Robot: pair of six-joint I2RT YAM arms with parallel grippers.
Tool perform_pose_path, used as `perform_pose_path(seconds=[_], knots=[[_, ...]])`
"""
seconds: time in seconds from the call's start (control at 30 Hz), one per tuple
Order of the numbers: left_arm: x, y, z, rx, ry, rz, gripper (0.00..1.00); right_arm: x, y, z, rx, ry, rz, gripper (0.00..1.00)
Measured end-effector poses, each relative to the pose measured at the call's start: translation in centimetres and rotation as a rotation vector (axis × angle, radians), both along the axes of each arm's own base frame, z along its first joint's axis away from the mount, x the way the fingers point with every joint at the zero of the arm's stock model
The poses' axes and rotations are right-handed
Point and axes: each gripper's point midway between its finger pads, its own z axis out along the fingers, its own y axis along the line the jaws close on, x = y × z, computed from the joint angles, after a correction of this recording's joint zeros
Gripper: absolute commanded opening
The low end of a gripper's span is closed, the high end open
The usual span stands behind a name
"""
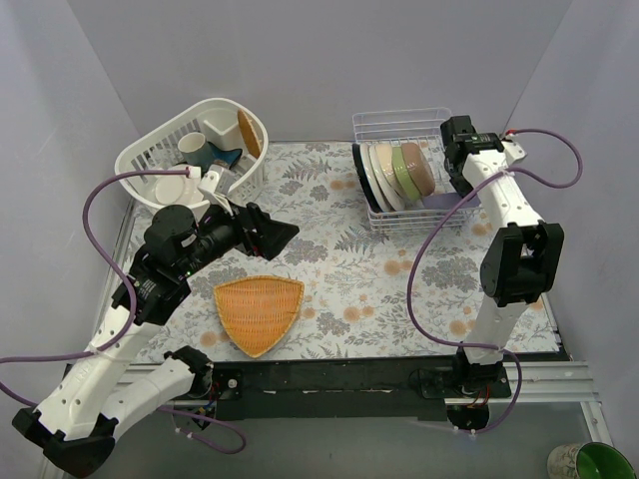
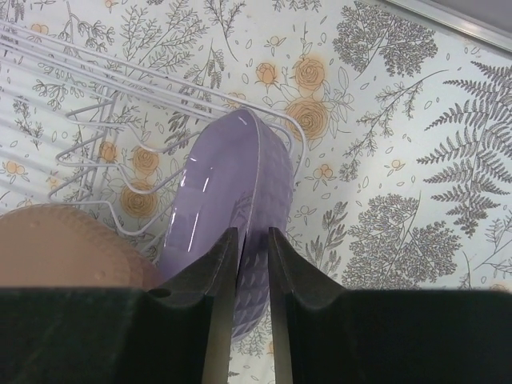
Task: Load the plates into the dish rack
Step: Pick up the plate from the dish rack.
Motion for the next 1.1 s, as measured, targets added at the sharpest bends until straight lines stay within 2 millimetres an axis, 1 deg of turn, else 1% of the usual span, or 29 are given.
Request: perform_pose_path(seconds=[0.37,0.5,0.8,1.1], knots=[[-0.1,0.1,0.1,-0.003,-0.004,0.000,0.98,-0.7,-0.6,1.2,-0.028,0.041,0.026,0.01],[-0.1,0.1,0.1,-0.003,-0.005,0.000,0.98,-1.3,-0.8,1.7,-0.043,0.071,0.041,0.01],[-0.4,0.2,0.4,-0.013,-0.012,0.001,0.98,-2.7,-1.1,1.8,-0.066,0.155,0.086,0.01],[-0.7,0.4,0.1,-0.020,-0.005,0.002,0.98,-3.0,-1.3,2.2,-0.066,0.164,0.101,0.01]])
